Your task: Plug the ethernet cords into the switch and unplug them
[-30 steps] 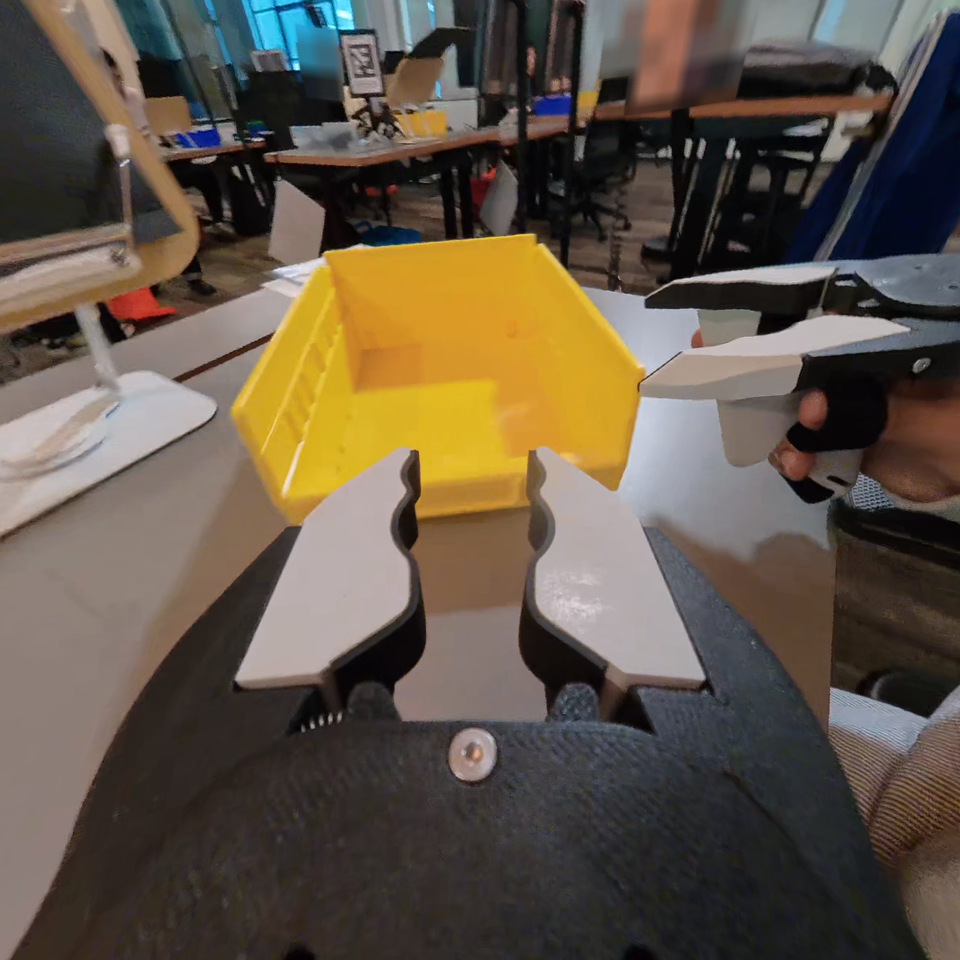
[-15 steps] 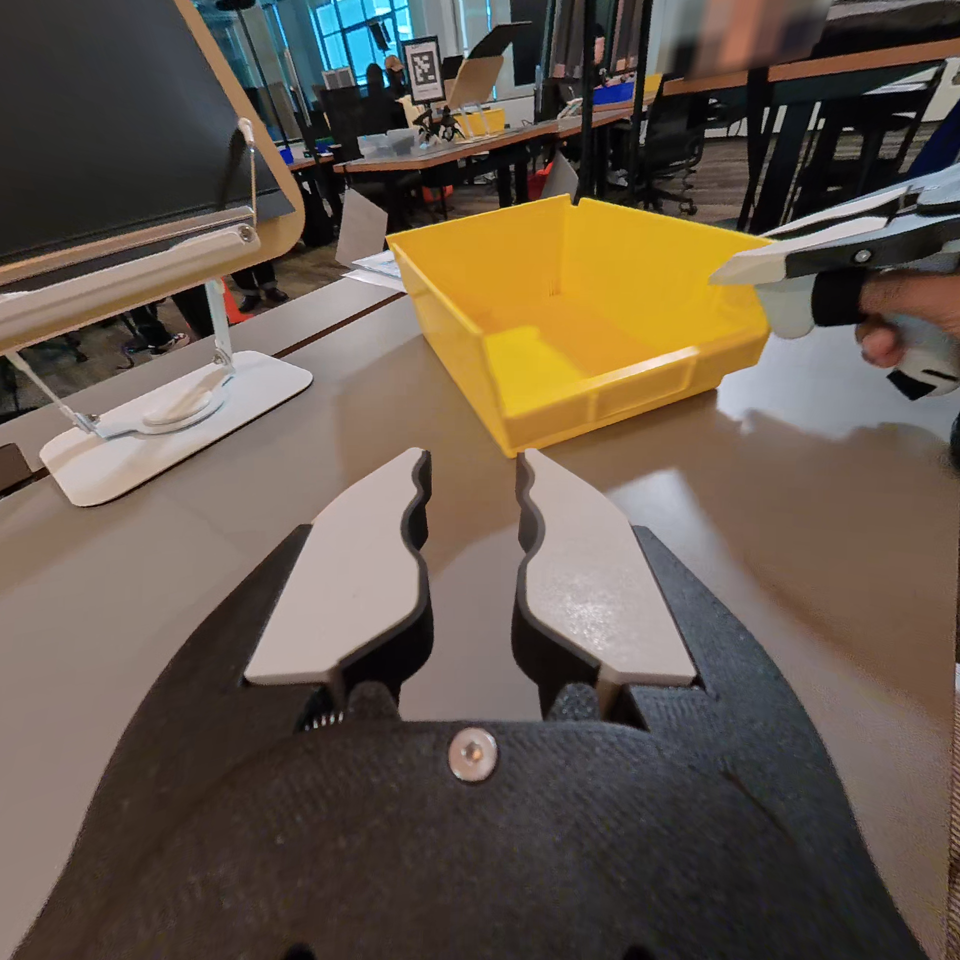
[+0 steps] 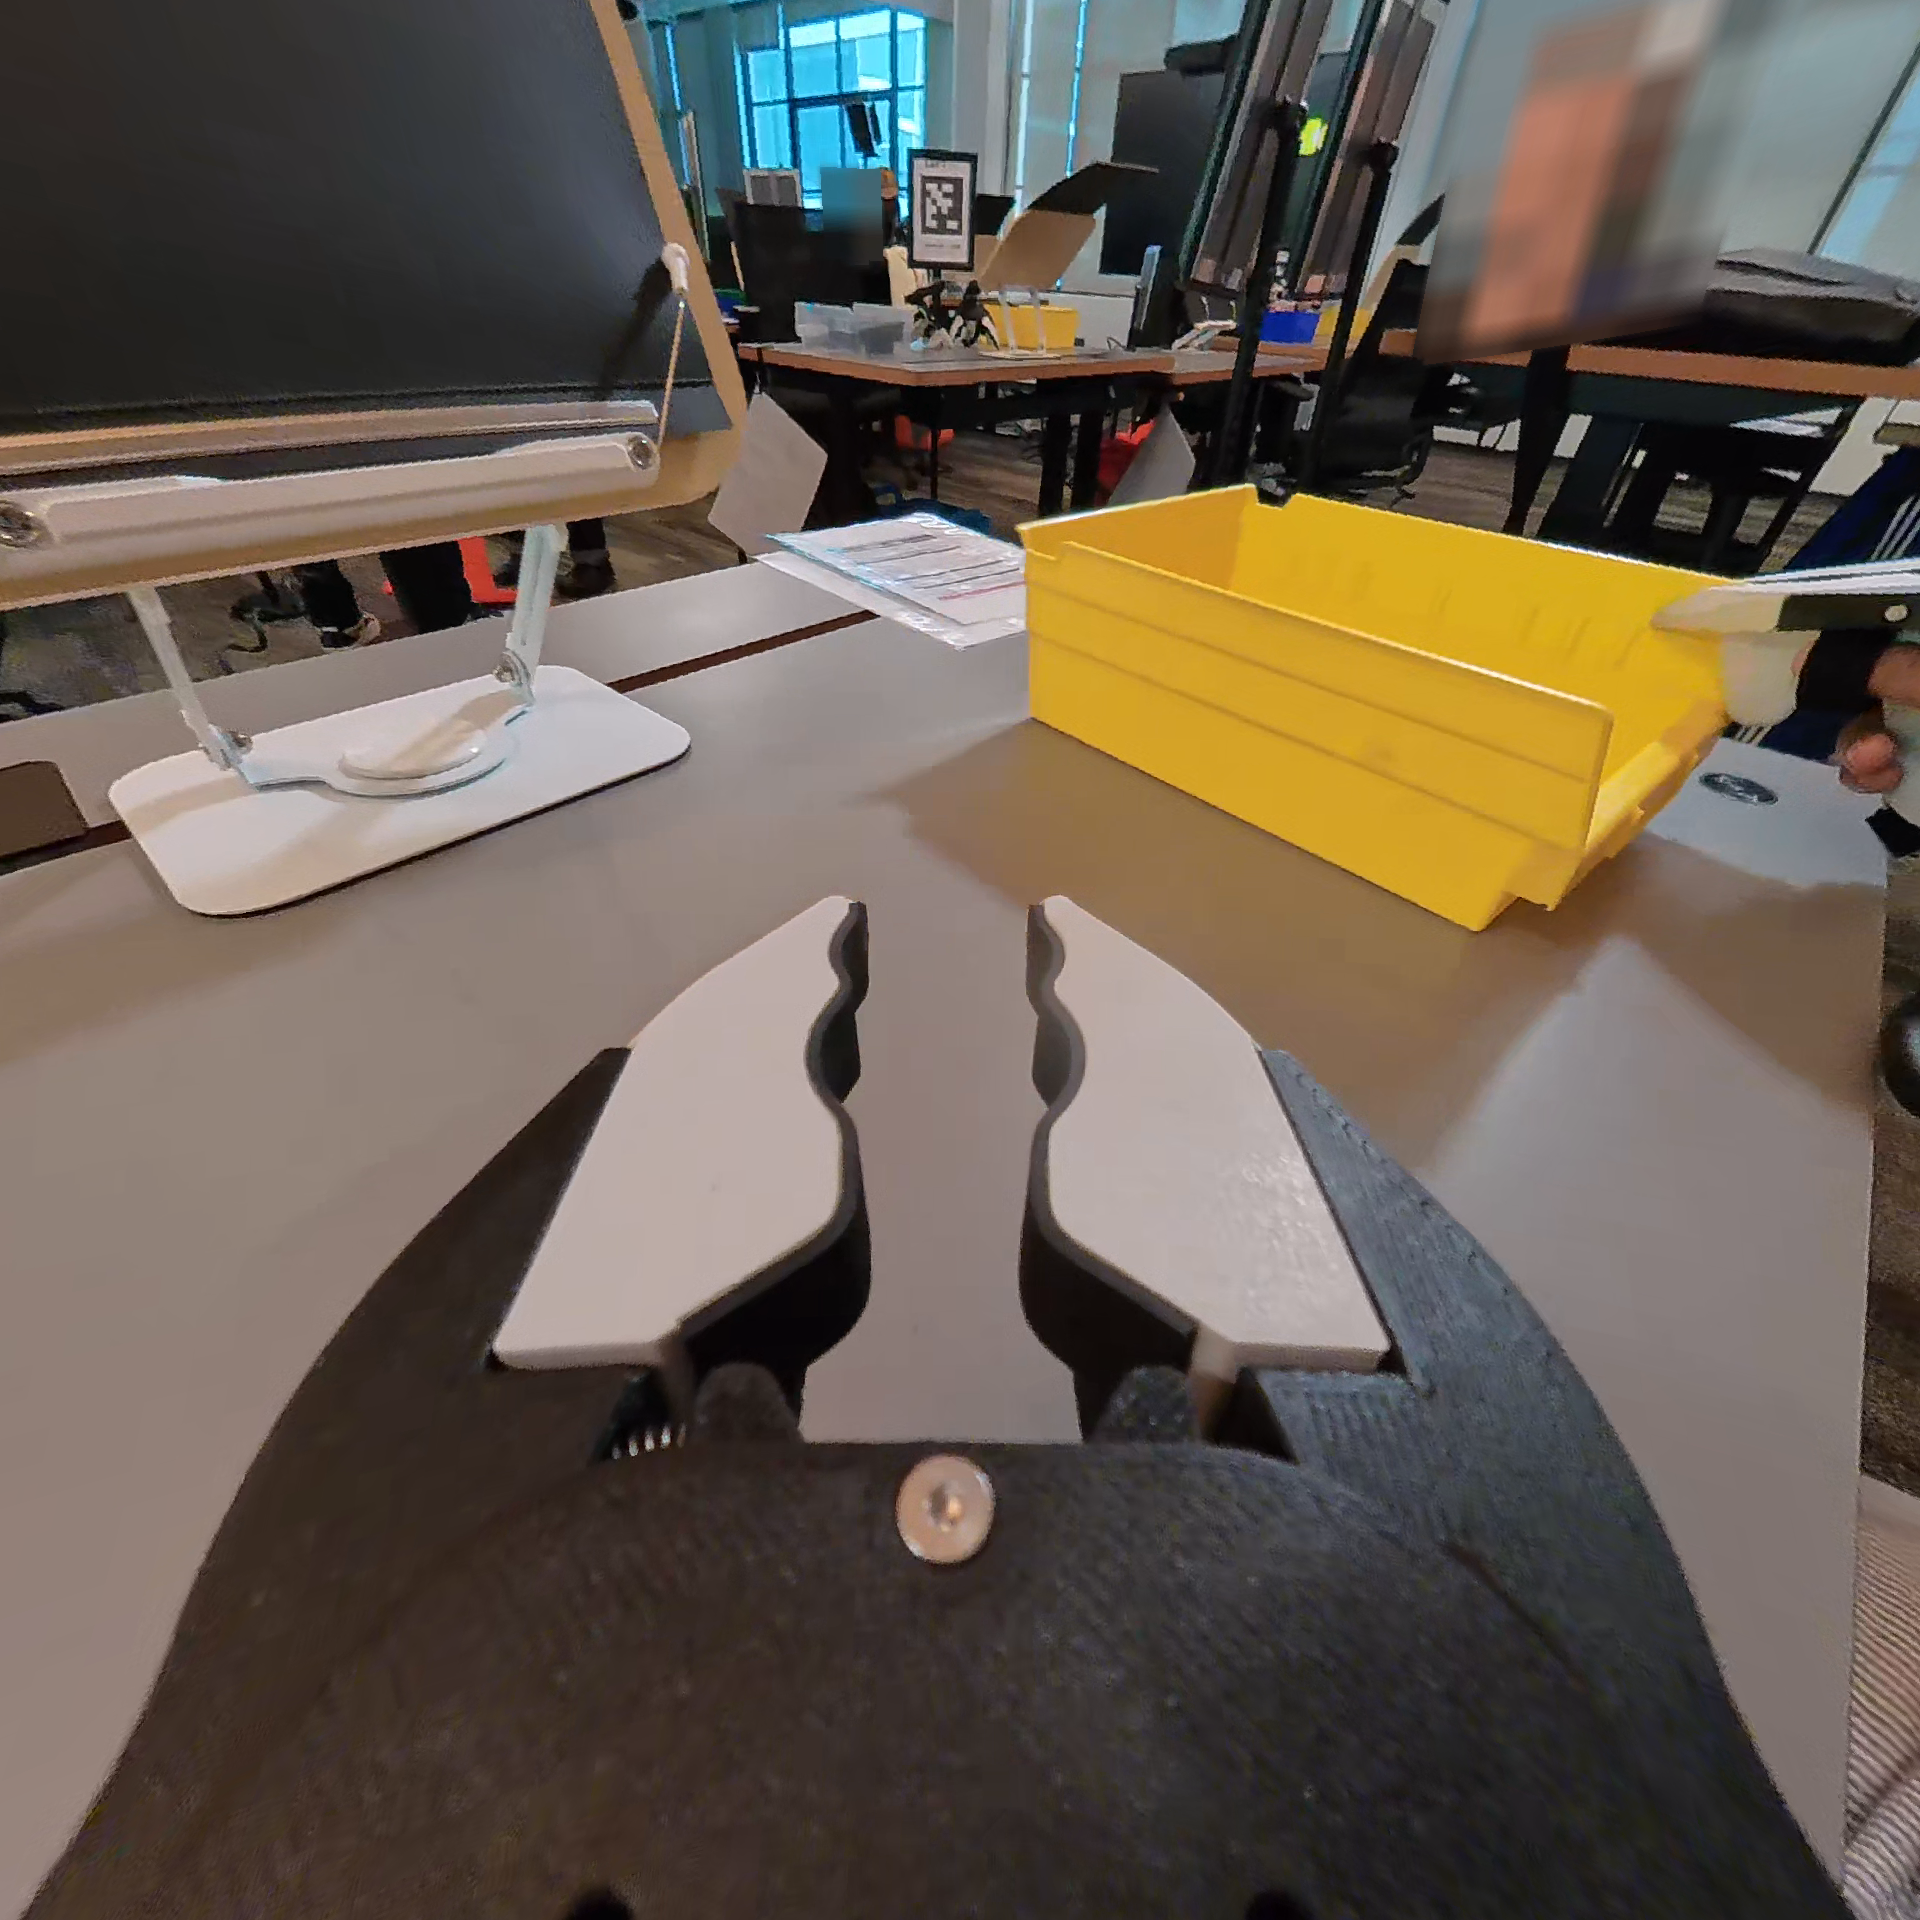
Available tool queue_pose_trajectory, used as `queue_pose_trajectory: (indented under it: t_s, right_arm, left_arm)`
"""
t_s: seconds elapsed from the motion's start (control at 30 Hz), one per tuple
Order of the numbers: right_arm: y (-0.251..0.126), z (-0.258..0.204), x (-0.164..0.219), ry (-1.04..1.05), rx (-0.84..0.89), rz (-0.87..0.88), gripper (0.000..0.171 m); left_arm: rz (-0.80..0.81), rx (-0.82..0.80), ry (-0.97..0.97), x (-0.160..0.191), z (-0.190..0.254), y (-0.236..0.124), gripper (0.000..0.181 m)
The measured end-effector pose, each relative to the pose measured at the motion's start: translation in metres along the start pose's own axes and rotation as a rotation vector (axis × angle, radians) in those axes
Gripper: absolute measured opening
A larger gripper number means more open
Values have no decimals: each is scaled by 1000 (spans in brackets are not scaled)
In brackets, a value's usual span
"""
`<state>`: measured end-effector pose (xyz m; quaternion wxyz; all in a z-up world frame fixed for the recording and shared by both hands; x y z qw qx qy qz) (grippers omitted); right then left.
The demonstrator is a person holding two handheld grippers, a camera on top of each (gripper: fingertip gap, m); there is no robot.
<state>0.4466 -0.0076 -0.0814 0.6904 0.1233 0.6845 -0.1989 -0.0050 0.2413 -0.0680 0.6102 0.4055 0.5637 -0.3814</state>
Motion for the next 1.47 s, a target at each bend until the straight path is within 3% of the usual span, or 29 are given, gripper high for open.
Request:
queue_pose_trajectory:
  t_s: [0.03,0.77,0.93,0.97,1.03,1.17,1.23,1.37,1.43,1.47]
  right_arm:
    - [0,3,0,-13,-3,1,3]
    - [-8,34,6,94,-175,23,4]
    - [-14,29,-17,84,29,89,20]
    - [-23,19,-34,97,24,164,35]
    - [-44,-18,-68,137,-74,361,40]
    - [-57,-131,-93,178,-410,625,15]
    - [-46,-193,-76,265,-661,543,16]
    - [-30,-281,-24,503,-1042,144,25]
    - [-26,-296,-17,634,-1163,20,28]
    - [-23,-299,-16,669,-1199,-10,29]
  left_arm:
    - [2,-7,2,0,-2,-1,28]
    - [-23,-37,-109,8,-33,-5,29]
    - [-36,-102,-81,6,-46,-10,33]
    - [-41,-157,-44,2,-53,-14,36]
    - [-26,-311,57,-15,-71,-33,39]
    - [25,-641,173,-57,-121,-102,39]
    - [6,-799,204,-68,-145,-144,40]
    - [-174,-1010,194,-53,-178,-206,64]
    - [-266,-974,106,-30,-183,-218,55]
    - [-301,-960,70,-20,-184,-221,39]
Point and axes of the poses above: each gripper's, where its closed fingertips meet, y out along the fingers, x out of its underside, z = x × y across the jaws, the point moved 10 cm from there along -y, back along the fingers, and after that the axes turned 11 degrees about z, right-handed, at the moved point
